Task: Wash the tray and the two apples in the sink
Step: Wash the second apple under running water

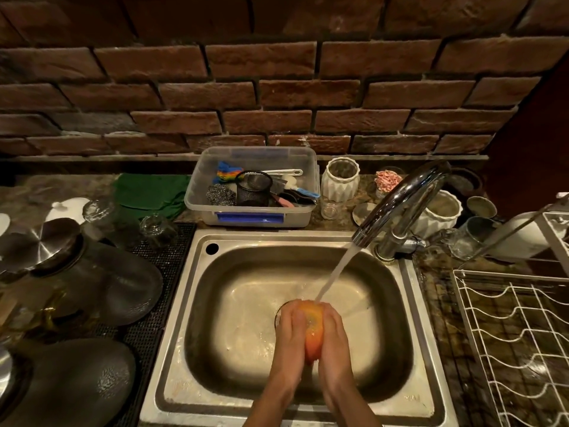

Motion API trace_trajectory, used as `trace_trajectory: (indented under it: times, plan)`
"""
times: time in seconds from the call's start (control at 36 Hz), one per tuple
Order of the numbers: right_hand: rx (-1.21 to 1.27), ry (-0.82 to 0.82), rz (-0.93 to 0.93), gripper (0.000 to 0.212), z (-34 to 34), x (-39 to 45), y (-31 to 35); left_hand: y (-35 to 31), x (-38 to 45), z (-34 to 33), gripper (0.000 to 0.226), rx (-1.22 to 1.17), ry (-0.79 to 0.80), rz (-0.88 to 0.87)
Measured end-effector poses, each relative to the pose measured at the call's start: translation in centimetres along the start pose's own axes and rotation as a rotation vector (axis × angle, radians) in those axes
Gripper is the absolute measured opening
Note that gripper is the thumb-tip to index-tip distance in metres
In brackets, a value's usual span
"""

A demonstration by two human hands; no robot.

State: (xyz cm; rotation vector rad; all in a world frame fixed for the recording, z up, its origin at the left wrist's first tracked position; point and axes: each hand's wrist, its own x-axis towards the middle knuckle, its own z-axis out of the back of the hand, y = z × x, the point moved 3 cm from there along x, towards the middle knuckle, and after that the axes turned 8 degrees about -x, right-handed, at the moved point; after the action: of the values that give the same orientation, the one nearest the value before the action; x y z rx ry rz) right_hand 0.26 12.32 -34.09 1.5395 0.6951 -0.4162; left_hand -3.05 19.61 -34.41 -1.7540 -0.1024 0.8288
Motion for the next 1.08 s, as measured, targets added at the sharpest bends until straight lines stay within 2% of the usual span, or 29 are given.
trace_trajectory:
  times: [0.08, 0.19, 0.31, 0.42, 0.53, 0.64, 0.75, 0.83, 0.97, 1.08]
  plan:
    - [0.098, -0.032, -0.065, 0.029, 0.2, -0.5, 0.3, 0.4, -0.6, 0.0, 0.02, 0.086, -0.011, -0.035]
    - [0.199, 0.038, -0.17, 0.036, 1.0, -0.5, 1.2, 0.0, -1.0, 0.2, 0.016, 0.146, -0.024, -0.069]
    - [0.189, 0.125, -0.204, 0.04, 1.6, -0.6, 1.9, -1.0, -1.7, 0.7, 0.027, -0.055, 0.017, -0.005]
    - [0.114, 0.166, -0.137, 0.031, 1.8, -0.7, 3.0, -1.4, -2.1, 0.9, 0.031, -0.229, 0.026, 0.059]
    - [-0.072, 0.165, -0.036, 0.027, 2.4, -1.2, 4.5, -1.2, -2.2, 0.8, 0.034, -0.353, 0.041, 0.098]
    - [-0.232, 0.09, 0.073, 0.022, 5.3, -0.7, 6.7, -1.4, -2.1, 0.6, 0.043, -0.359, 0.03, 0.106]
    - [-0.192, -0.084, 0.169, 0.026, 8.9, 0.7, 10.0, -1.1, -1.5, 0.7, 0.046, -0.361, 0.015, 0.123]
    - [-0.198, -0.239, 0.248, 0.041, 11.3, 2.3, 13.2, -0.7, -1.1, 0.9, 0.037, -0.366, -0.003, 0.124]
    - [-0.401, -0.365, 0.33, 0.078, 12.7, 4.6, 17.2, -1.0, -1.1, 1.1, 0.034, -0.387, -0.017, 0.125]
    - [-0.362, -0.351, 0.274, 0.082, 12.6, 5.9, 17.6, -1.2, -1.2, 1.3, 0.043, -0.379, -0.023, 0.117]
